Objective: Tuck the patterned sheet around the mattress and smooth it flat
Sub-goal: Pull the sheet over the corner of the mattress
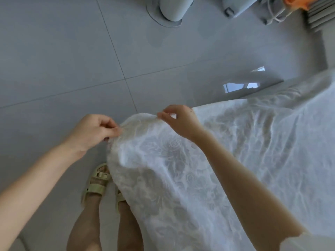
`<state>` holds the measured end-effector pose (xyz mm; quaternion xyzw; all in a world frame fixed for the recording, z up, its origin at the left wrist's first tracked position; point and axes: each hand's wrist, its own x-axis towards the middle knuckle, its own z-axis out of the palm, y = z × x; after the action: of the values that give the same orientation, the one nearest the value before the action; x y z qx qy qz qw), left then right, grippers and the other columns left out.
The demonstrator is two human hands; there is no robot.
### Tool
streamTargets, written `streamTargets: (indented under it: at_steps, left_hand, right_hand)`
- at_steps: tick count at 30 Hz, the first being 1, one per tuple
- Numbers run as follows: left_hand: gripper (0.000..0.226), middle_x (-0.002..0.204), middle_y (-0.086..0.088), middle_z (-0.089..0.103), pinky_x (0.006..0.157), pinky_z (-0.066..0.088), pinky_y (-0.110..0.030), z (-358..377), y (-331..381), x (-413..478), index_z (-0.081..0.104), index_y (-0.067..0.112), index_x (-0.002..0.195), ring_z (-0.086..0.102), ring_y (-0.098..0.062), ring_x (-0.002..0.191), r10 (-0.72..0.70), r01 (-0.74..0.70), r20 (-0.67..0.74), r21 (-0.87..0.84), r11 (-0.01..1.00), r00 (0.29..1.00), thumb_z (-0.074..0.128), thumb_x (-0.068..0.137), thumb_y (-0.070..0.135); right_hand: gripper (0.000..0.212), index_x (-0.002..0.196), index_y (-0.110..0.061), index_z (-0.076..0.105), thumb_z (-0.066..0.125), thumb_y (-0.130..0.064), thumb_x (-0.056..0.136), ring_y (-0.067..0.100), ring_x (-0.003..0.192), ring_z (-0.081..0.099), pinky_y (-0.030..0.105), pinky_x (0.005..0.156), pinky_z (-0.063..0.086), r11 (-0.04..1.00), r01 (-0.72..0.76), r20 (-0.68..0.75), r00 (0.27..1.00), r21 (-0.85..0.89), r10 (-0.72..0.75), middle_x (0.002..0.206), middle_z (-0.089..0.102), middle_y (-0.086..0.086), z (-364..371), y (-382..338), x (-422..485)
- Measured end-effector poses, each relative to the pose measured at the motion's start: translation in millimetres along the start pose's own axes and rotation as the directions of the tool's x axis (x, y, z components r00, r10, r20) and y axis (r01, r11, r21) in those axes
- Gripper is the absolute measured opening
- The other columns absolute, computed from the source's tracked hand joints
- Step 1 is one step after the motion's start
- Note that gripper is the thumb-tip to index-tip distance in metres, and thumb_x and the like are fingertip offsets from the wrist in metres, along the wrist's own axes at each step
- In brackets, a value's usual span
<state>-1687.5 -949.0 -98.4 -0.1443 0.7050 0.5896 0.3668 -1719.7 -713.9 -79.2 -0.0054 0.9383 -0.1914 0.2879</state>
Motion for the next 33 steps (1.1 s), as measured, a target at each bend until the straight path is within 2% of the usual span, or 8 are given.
streamTargets:
  at_steps: [5, 10, 12, 16, 20, 24, 28, 33]
  left_hand:
    - [0.044, 0.054, 0.001, 0.056, 0.051, 0.038, -0.012, 7.4, -7.4, -29.3, 0.063, 0.011, 0.056, 0.048, -0.007, 0.053, 0.024, -0.040, 0.304, 0.048, 0.998, 0.952, 0.080, 0.058, 0.052]
    - [0.023, 0.048, 0.008, 0.050, 0.048, 0.035, -0.010, 6.2, -0.4, -25.8, 0.058, 0.020, 0.046, 0.041, -0.002, 0.048, 0.046, -0.057, 0.316, 0.027, 0.998, 0.948, 0.077, 0.059, 0.023]
    - [0.029, 0.048, 0.008, 0.052, 0.048, 0.034, -0.011, 8.6, 1.7, -30.3, 0.058, 0.022, 0.044, 0.041, -0.001, 0.047, 0.076, -0.104, 0.388, 0.051, 0.993, 0.919, 0.080, 0.061, 0.016]
    - [0.026, 0.047, 0.008, 0.051, 0.049, 0.034, -0.012, 6.0, 5.8, -38.5, 0.057, 0.023, 0.046, 0.041, -0.003, 0.048, 0.136, -0.162, 0.307, 0.059, 0.985, 0.942, 0.079, 0.060, 0.024]
    - [0.019, 0.048, 0.011, 0.057, 0.048, 0.037, -0.008, -9.5, 19.1, -34.2, 0.062, 0.017, 0.053, 0.046, -0.002, 0.047, 0.211, -0.218, -0.107, -0.052, 0.975, 0.972, 0.078, 0.059, 0.026]
    - [0.024, 0.051, 0.008, 0.058, 0.046, 0.032, -0.009, 3.2, 27.4, -35.7, 0.060, 0.013, 0.059, 0.049, -0.002, 0.049, 0.460, -0.352, -0.370, 0.324, 0.878, 0.807, 0.078, 0.072, 0.020]
    - [0.024, 0.085, -0.010, 0.063, 0.061, 0.041, -0.034, -0.7, -26.6, -3.6, 0.057, 0.007, 0.087, 0.059, -0.032, 0.079, 0.291, 0.074, -0.530, 0.564, 0.823, 0.797, 0.073, 0.076, 0.020]
    - [0.066, 0.134, -0.019, 0.047, 0.097, 0.041, -0.044, -5.4, -81.3, 22.0, 0.040, 0.007, 0.132, 0.045, -0.039, 0.123, -0.247, 0.463, -0.470, 0.425, 0.778, 0.847, 0.058, 0.085, 0.049]
  right_hand:
    - [0.062, 0.145, -0.036, 0.027, 0.052, -0.045, 0.090, 0.023, 0.135, 0.035, 0.048, 0.112, 0.016, 0.900, -0.089, 0.366, 0.893, -0.427, 0.262, 0.147, 0.040, -0.006, 20.3, 44.9, 37.6]
    - [0.021, 0.102, -0.032, 0.066, 0.047, -0.036, 0.094, 0.017, 0.092, 0.053, 0.048, 0.106, 0.022, 0.891, -0.015, 0.565, 0.768, -0.455, 0.301, 0.094, 0.063, -0.008, 26.6, 55.3, 31.4]
    - [0.026, 0.076, -0.024, 0.064, 0.048, -0.034, 0.094, 0.018, 0.079, 0.052, 0.045, 0.103, 0.026, 0.877, -0.020, 0.433, 0.864, -0.480, 0.257, 0.075, 0.060, -0.006, 23.1, 50.2, 25.3]
    - [0.024, 0.105, -0.021, 0.071, 0.052, -0.031, 0.094, 0.023, 0.106, 0.058, 0.036, 0.099, 0.031, 0.924, -0.214, -0.130, 0.975, -0.316, 0.181, 0.109, 0.069, 0.001, -23.9, 33.7, 16.5]
    - [0.018, 0.089, -0.011, 0.075, 0.062, -0.020, 0.081, 0.028, 0.090, 0.062, 0.037, 0.089, 0.036, 0.996, -0.092, -0.623, 0.779, -0.006, 0.068, 0.091, 0.071, 0.010, -105.1, 0.7, 10.2]
    - [0.018, 0.088, -0.019, 0.075, 0.061, -0.023, 0.078, 0.022, 0.088, 0.058, 0.027, 0.074, 0.019, 1.000, -0.004, -0.779, 0.626, -0.012, -0.007, 0.092, 0.070, 0.000, -101.3, -13.4, 35.3]
    - [0.067, 0.145, -0.034, 0.030, 0.063, -0.025, 0.087, 0.022, 0.127, 0.041, 0.039, 0.100, 0.025, 0.936, -0.080, -0.330, 0.943, -0.343, -0.040, 0.143, 0.045, -0.004, -34.0, -0.1, 50.0]
    - [0.056, 0.146, -0.030, 0.027, 0.050, -0.030, 0.095, 0.023, 0.133, 0.036, 0.044, 0.109, 0.023, 0.922, -0.131, -0.161, 0.984, -0.365, 0.076, 0.145, 0.042, -0.004, 19.5, 14.6, 24.0]
